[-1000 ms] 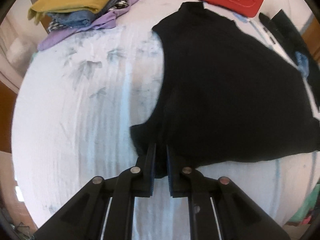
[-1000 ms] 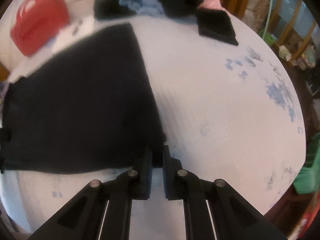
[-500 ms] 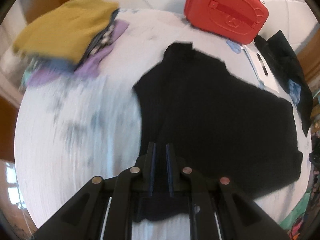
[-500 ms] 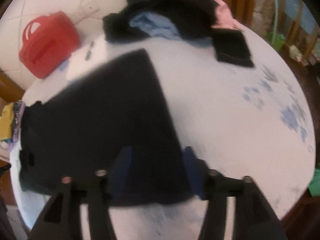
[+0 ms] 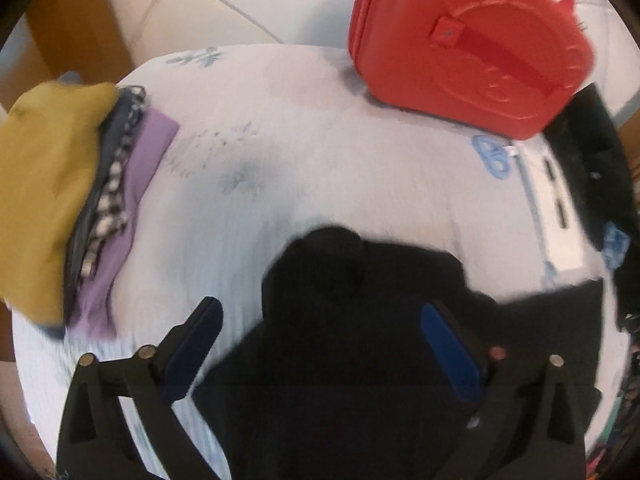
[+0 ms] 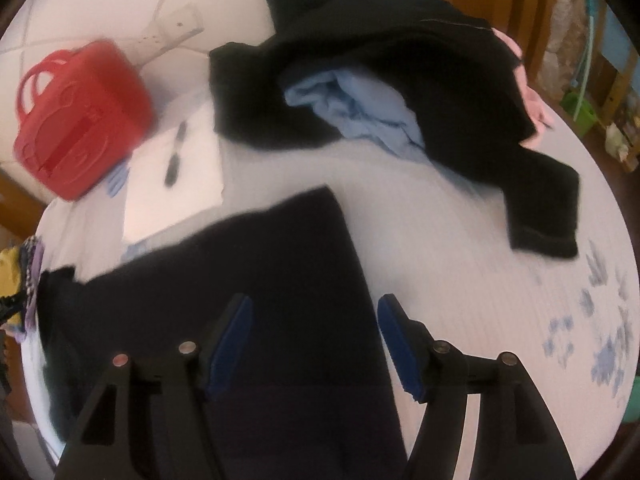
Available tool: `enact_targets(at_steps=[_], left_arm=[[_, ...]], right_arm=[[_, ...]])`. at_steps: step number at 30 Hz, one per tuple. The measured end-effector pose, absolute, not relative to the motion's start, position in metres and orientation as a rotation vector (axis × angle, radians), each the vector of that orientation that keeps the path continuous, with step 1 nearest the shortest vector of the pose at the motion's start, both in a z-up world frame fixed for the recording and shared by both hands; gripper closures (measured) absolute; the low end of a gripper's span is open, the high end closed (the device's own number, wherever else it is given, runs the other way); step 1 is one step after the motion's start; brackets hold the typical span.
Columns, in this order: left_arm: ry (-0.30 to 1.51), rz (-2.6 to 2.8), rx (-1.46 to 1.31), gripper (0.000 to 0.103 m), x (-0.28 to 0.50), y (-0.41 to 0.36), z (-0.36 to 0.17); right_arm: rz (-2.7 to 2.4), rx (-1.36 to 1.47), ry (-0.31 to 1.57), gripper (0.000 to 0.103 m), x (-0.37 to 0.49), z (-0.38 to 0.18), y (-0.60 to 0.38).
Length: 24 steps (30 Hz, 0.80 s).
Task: Fold clothes
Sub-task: 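Grasp the shirt side with the right gripper while the left gripper grasps the hem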
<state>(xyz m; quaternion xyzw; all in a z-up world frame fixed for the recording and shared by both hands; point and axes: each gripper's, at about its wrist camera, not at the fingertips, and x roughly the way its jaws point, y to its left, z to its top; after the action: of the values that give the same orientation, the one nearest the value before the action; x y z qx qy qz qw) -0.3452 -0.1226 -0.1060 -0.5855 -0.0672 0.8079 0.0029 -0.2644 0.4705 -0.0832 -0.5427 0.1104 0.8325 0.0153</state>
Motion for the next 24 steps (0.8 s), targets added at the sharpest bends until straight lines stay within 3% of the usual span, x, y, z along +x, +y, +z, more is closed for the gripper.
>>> enact_targets(at_steps=[6,10,11,13,14,15,16,17,18,24], left_arm=[[-0.113,2.48,-1.896,0.011,-0.379,-0.113,-0.138],[-0.112,2.43,-1.917,0.014,-0.393,-0.103,-0.156],[-0.111,2.408,-1.943,0.031,-0.396,-0.101,-0.163],[-0.09,2.411,-1.917,0.055,-0.397,-0.095,-0.16],[-0.098,2.396,-1.903,0.082,-0.397,-0.092,-0.158],[-0.125,2.383,-1.911,0.085,-0.397,-0.091,-0.157],[-0.113,2.396,-1.904,0.085,-0.394,-0.089,-0.153],[-0.099,2.416,-1.87,0.086,-0.388,-0.088,-0.147],[-0.085,2.435,-1.837,0.087,-0.382,-0.086,-0.14],[-0.081,2.526,-1.59,0.087,-0.292,-0.091,-0.082]], right_arm=[[2.534,-1.743,0.335,0.035,-0.324,-0.104,0.471],[2.472,-1.786,0.329,0.02,-0.353,-0.126,0.469],[2.456,-1.8,0.321,0.018,-0.359,-0.132,0.467],[2.43,-1.836,0.302,0.018,-0.366,-0.144,0.462],[2.422,-1.854,0.286,0.021,-0.367,-0.149,0.459],[2.423,-1.865,0.25,0.032,-0.367,-0.152,0.453],[2.433,-1.87,0.21,0.065,-0.365,-0.153,0.448],[2.463,-1.858,0.157,0.086,-0.362,-0.149,0.442],[2.495,-1.842,0.12,0.1,-0.358,-0.145,0.437],[2.679,-1.71,0.231,0.1,-0.291,-0.107,0.451]])
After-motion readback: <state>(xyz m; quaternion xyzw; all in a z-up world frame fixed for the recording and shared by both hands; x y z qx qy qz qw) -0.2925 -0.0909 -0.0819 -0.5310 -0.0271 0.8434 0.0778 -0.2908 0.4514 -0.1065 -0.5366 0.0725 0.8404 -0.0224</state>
